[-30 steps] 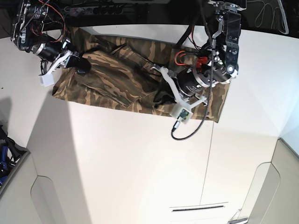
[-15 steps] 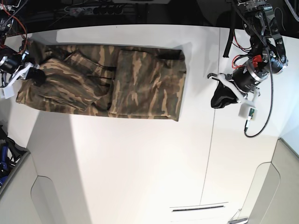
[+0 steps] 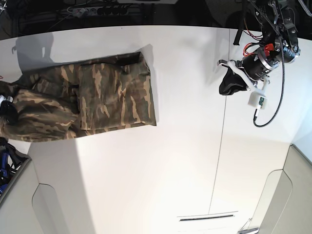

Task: Fold the T-shirt properly
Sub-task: 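Open the left gripper and withdraw it from the folded shirt, then lift the shirt's end with the right gripper and fold it over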

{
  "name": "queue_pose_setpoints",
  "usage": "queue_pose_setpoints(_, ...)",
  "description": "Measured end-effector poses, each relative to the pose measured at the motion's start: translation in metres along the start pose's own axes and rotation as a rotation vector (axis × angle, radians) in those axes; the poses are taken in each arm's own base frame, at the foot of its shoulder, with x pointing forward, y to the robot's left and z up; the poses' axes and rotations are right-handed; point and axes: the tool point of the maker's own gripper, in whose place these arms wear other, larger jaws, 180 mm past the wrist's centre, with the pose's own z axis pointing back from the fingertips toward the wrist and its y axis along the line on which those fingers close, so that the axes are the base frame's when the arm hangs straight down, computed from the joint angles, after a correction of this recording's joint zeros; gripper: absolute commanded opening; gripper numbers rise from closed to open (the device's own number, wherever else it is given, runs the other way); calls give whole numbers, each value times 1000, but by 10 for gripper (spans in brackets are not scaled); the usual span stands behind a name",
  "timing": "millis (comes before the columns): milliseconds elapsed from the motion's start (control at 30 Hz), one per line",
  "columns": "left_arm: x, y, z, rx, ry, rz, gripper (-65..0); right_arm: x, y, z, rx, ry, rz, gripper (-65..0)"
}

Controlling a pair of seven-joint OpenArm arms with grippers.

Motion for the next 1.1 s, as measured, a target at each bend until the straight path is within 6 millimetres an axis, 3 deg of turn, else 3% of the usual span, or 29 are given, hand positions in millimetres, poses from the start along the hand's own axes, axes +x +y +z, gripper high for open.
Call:
queue_pose_setpoints(100, 0, 0, 0, -1, -1, -1, -596, 18, 20, 0, 14, -35, 78, -650)
queue_pose_setpoints(233, 0, -1, 0, -2, -1, 0, -596, 25, 59, -11, 62, -5, 230, -650)
queue_pose_setpoints(500, -1, 0, 0, -1, 3, 0, -596, -2, 136, -50, 177, 89, 437, -650)
queue_pose_setpoints(733, -7, -3, 1, -12, 16, 13, -596, -46, 206, -89, 246, 190, 568, -650)
queue_pose_setpoints(933, -7, -4, 1, -19, 21, 19, -596, -66, 261, -103, 305, 206, 667, -650)
queue_pose_setpoints(1033, -9, -4, 2, -18, 30, 18, -596, -68, 279, -107, 311, 196, 683, -650)
queue_pose_setpoints(1067, -10, -4, 2, -18, 31, 19, -596, -67, 282, -108, 309, 189, 686, -629)
queue_pose_setpoints(1100, -11, -4, 2, -20, 32, 21, -596, -66, 286, -109, 310, 182, 686, -543)
